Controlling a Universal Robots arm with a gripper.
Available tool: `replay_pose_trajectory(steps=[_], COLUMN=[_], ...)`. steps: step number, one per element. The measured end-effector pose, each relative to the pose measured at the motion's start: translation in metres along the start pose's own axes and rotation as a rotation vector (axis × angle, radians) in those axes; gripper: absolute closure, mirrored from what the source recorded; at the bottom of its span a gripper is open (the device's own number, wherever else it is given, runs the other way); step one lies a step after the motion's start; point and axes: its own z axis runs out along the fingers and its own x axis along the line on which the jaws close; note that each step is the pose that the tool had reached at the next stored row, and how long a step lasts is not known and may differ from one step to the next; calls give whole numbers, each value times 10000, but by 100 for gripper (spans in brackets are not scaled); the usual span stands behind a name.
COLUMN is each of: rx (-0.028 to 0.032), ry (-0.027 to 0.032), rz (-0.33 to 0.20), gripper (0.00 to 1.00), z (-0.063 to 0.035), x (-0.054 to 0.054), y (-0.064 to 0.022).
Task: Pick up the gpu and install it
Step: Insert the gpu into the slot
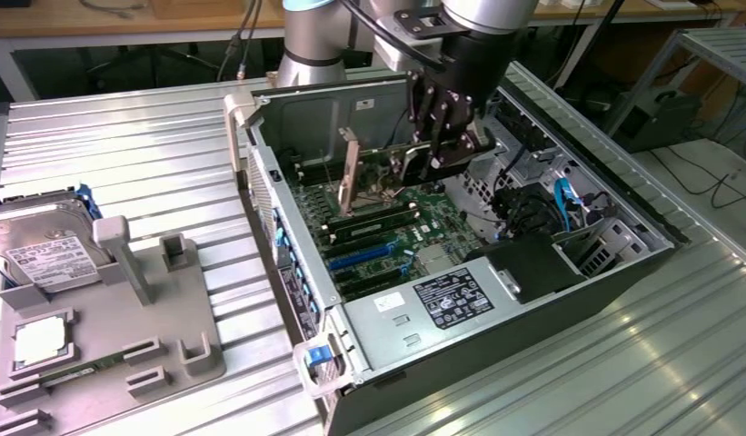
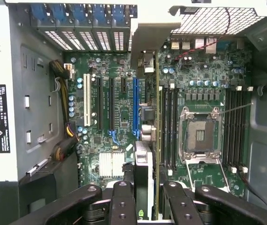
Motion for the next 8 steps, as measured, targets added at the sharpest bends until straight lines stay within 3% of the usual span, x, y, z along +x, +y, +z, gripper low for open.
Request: replay_pose_trajectory(steps=[8], rx=[0], ry=[2], rz=[0], gripper=[72], z=[62], x=[2], y=[0])
